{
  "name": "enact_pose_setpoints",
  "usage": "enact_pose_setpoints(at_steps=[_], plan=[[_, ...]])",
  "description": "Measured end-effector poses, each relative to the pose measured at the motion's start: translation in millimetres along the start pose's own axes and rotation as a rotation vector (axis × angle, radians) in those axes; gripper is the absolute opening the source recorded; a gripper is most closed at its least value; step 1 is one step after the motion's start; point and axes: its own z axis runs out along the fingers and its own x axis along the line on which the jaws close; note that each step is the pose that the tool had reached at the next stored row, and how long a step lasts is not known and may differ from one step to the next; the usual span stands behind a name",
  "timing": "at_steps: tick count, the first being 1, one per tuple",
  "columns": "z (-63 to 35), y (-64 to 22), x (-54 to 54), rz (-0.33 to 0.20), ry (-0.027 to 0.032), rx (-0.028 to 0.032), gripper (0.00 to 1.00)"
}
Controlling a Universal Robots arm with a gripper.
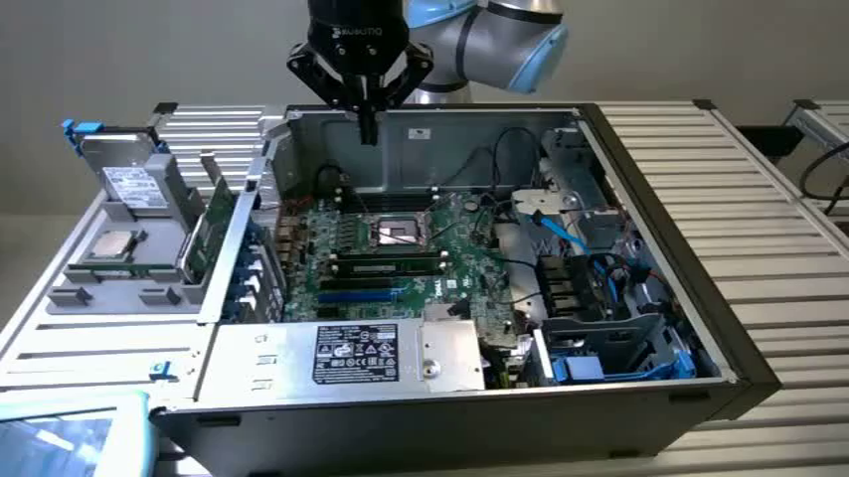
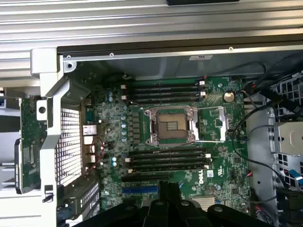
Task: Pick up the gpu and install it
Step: 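Reach for the gpu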
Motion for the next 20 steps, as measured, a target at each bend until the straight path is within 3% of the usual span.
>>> enact_pose_setpoints(at_steps=[16, 20], plan=[[-0.1, -0.3, 4.1, 0.0, 0.0015, -0.0016, 0.12], [-0.2, -0.6, 18.4, 0.0, 0.0015, -0.0018, 0.25]])
